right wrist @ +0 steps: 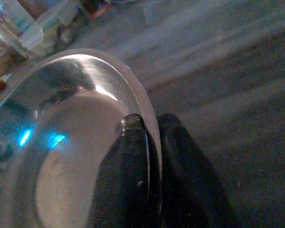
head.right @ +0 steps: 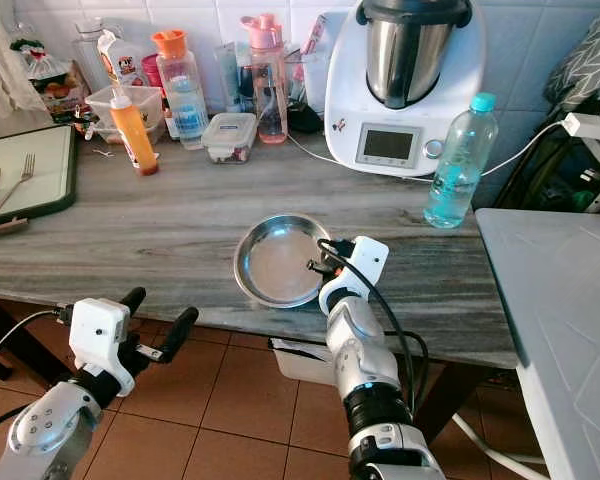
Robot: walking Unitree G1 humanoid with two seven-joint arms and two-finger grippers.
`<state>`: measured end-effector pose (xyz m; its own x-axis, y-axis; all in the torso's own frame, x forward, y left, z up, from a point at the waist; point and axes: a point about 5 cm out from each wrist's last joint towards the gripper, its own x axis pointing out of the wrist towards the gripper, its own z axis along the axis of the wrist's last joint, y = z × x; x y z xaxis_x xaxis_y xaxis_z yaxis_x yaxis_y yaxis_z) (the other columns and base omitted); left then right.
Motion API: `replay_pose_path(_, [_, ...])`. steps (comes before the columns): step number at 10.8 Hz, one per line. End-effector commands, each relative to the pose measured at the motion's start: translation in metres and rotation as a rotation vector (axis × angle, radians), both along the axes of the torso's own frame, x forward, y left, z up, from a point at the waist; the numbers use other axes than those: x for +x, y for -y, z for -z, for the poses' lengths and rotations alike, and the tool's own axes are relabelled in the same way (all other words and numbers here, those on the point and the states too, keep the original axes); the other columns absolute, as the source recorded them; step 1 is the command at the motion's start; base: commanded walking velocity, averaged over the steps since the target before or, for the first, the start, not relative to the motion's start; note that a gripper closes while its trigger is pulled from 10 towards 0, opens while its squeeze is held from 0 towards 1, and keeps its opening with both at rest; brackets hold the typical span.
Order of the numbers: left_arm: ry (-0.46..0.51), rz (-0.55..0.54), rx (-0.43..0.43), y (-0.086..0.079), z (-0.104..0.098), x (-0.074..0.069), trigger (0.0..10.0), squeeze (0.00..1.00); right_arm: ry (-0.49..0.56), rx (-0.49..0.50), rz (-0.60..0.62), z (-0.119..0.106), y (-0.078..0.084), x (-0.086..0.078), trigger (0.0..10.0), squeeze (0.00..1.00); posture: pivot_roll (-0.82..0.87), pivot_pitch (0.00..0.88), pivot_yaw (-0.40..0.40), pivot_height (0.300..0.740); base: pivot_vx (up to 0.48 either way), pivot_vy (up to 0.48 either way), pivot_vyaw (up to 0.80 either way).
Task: Setting the table
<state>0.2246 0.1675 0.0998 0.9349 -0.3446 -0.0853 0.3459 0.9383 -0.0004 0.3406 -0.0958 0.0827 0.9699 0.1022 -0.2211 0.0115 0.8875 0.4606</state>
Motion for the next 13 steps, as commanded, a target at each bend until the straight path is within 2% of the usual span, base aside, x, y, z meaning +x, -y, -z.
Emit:
replay_pose_path(1, [0.000, 0.046, -0.021, 0.004, -0.004, 0.000, 10.0, 0.00, -0.007, 0.005, -0.022, -0.001, -0.011, 0.000, 10.0, 1.00, 0.18, 0.000, 0.054, 0.740, 0.000, 0.000, 0.00])
replay_pose_path(2, [-0.044, 0.115, -0.047, 0.009, -0.002, -0.001, 10.0, 0.00, -0.015, 0.002, -0.023, 0.002, -0.010, -0.001, 10.0, 1.00, 0.18, 0.000, 0.051, 0.740, 0.000, 0.000, 0.00])
replay_pose_path(3, [-0.067, 0.160, -0.035, 0.010, 0.001, -0.003, 10.0, 0.00, -0.027, 0.000, -0.023, 0.005, -0.009, -0.002, 10.0, 1.00, 0.18, 0.000, 0.049, 0.740, 0.000, 0.000, 0.00])
replay_pose_path(6, [-0.079, 0.165, -0.034, 0.008, 0.010, -0.006, 10.0, 0.00, -0.030, 0.008, -0.030, 0.008, -0.008, -0.003, 10.0, 1.00, 0.17, 0.000, 0.054, 0.740, 0.000, 0.000, 0.00])
replay_pose_path(9, [-0.088, 0.172, -0.020, 0.002, 0.014, -0.001, 10.0, 0.00, 0.002, 0.019, -0.100, 0.002, -0.021, -0.001, 10.0, 1.00, 0.17, 0.000, 0.053, 0.740, 0.000, 0.000, 0.00])
replay_pose_path(13, [-0.080, 0.170, -0.024, 0.005, 0.014, -0.002, 10.0, 0.00, 0.111, -0.096, -0.181, -0.005, -0.021, -0.004, 10.0, 1.00, 0.17, 0.000, 0.047, 0.740, 0.000, 0.000, 0.00])
